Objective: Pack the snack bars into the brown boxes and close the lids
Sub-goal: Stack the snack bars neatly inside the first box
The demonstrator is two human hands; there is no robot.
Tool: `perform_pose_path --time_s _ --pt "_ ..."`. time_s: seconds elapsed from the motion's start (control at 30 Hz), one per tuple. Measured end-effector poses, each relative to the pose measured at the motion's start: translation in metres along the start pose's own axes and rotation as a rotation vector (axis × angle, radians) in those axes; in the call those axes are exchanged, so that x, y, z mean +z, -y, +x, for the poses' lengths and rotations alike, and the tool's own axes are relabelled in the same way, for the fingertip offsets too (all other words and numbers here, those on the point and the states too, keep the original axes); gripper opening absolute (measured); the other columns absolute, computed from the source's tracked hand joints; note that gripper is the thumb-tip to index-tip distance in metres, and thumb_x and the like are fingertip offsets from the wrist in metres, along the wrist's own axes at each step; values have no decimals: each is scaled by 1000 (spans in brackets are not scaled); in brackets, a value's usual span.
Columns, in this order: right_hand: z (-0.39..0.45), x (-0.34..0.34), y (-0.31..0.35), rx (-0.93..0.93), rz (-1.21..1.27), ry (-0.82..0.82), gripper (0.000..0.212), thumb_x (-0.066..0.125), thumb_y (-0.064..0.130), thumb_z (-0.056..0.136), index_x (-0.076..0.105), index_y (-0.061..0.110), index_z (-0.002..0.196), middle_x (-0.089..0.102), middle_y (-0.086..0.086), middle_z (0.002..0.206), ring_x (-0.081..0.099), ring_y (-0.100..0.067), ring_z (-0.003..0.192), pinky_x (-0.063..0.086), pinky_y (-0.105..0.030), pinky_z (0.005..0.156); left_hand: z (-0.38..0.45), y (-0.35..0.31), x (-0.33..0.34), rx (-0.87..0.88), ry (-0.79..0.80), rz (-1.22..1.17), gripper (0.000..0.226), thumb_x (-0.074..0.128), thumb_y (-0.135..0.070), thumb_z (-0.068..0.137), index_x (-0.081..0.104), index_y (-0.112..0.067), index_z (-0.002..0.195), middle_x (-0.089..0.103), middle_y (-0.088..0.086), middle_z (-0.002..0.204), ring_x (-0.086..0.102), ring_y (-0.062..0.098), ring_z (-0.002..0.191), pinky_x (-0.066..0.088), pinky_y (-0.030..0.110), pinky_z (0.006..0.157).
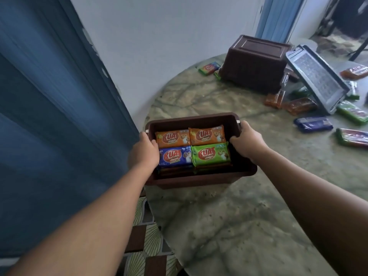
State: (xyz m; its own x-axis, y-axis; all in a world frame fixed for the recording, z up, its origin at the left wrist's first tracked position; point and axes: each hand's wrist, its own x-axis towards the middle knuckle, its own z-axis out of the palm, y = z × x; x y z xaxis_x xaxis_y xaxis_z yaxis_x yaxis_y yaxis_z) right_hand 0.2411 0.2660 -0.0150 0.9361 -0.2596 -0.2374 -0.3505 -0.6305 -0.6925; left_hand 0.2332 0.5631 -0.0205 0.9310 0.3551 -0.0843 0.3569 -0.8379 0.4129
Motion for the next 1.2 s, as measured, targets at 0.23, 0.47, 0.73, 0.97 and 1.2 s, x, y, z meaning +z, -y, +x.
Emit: perform_pose_path --time_s 0.23,0.47,0.73,0.97,1.2 --pt "-9 -19 -21 -119 -50 128 33 59 22 94 50 26 125 63 -1 97 64 -22 83 56 -37 69 -73 -6 5 -178 -72 21 20 38 -37 108 35 -18 107 49 3 85 52 25 76 39 36 57" --pt "-28 -33 -35 -197 -142 164 31 60 23 94 51 21 123 64 -4 99 64 -26 85 58 -42 75 -134 -14 7 -260 -110 35 26 37 -37 109 42 -14 119 47 6 97 48 24 83 36 37 61" --pt "-39 -42 -58 -232 -167 157 22 60 24 94 47 22 112 58 1 86 56 -19 71 43 -32 61 -164 -20 13 -263 -105 63 29 37 -38 109 41 -12 123 63 14 110 48 22 77 30 31 51" --pt "-42 -57 -74 -287 -186 246 25 60 24 93 49 20 115 61 -4 92 59 -22 76 48 -34 64 -207 -28 26 -360 -161 47 25 39 -38 109 40 -14 118 59 8 100 52 23 76 38 34 53" --pt "-39 -77 -92 -391 -207 350 28 60 23 94 50 20 120 62 -4 95 62 -26 81 54 -38 72 -260 -52 45 -487 -204 30 28 38 -38 109 43 -14 122 58 7 105 61 27 87 46 37 61"
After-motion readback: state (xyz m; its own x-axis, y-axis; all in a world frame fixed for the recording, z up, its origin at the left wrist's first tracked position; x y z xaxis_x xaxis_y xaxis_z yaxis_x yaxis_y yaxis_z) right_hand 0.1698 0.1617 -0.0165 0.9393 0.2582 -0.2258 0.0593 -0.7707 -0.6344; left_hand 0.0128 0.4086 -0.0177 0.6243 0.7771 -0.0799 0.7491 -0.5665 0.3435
